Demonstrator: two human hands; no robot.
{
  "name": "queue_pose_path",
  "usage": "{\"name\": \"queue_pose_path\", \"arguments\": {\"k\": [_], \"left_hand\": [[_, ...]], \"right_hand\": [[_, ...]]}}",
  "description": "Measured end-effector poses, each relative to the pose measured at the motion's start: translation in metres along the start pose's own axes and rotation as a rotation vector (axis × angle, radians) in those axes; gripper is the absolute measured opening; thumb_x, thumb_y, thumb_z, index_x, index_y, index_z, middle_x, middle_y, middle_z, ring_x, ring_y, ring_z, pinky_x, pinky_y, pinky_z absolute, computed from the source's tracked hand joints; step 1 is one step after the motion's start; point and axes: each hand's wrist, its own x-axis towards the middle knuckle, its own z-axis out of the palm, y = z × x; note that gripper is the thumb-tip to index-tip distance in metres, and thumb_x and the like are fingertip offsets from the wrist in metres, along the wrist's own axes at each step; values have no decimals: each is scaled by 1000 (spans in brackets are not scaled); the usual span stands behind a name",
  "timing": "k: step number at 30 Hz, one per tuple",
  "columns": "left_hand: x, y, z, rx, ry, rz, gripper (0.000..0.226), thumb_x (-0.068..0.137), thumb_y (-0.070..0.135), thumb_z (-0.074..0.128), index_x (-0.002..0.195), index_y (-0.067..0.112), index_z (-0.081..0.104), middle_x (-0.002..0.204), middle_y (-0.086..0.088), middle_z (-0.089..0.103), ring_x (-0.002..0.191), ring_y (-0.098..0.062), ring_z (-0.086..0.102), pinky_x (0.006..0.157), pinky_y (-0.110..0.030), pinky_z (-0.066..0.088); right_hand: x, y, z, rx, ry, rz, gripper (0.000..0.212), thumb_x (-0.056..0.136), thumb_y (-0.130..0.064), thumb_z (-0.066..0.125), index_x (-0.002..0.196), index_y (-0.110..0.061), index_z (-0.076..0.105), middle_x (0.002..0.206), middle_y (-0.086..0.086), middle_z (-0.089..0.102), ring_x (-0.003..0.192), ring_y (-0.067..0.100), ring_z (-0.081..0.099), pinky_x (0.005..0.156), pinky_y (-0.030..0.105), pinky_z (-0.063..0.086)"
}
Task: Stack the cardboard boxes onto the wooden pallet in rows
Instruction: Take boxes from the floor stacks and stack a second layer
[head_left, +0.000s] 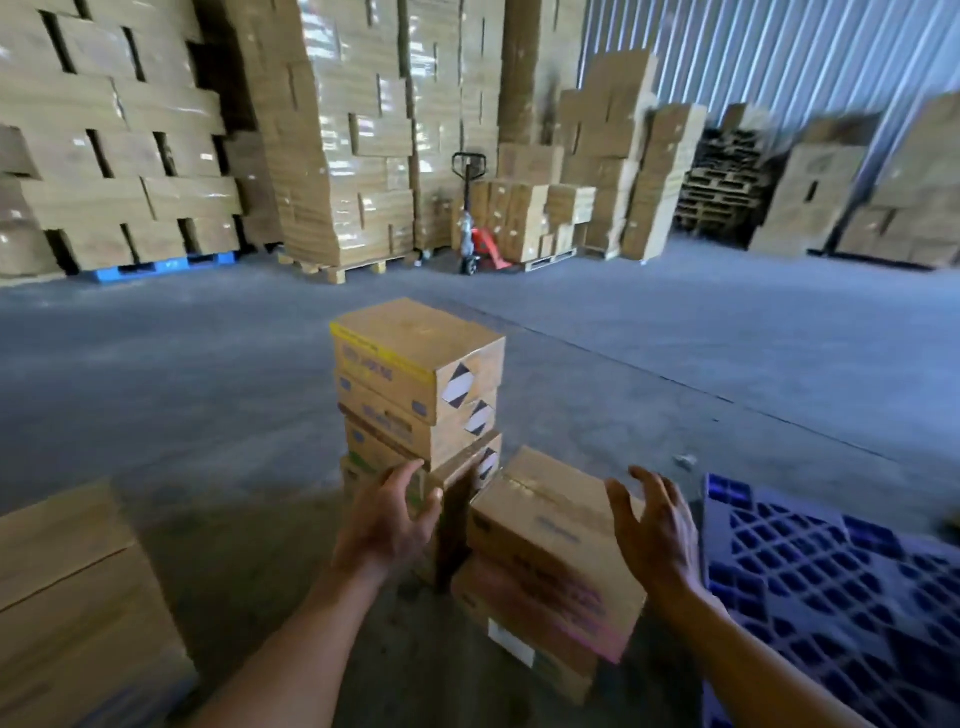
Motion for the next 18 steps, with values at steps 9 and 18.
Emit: {"name": "queue_pose_path", "arguments": {"k": [9, 18], "left_hand": [[112, -10, 169, 25, -261, 99, 63, 80, 47, 54, 127, 8, 66, 127, -17, 66, 113, -37, 63, 95, -43, 49], [250, -148, 361, 44, -557, -104, 58, 86, 27, 75, 134, 0, 58, 133, -25, 57, 118, -42, 57, 97, -50, 48]], "right_hand": [[34, 133, 45, -66, 44, 402, 54, 98, -50, 54, 141, -18, 52, 142, 14, 52, 122, 32, 54, 92, 43, 48], [85, 240, 209, -164, -63, 874, 67, 95, -55, 55, 149, -18, 43, 151, 11, 45, 133, 29, 48, 105, 46, 43]]}}
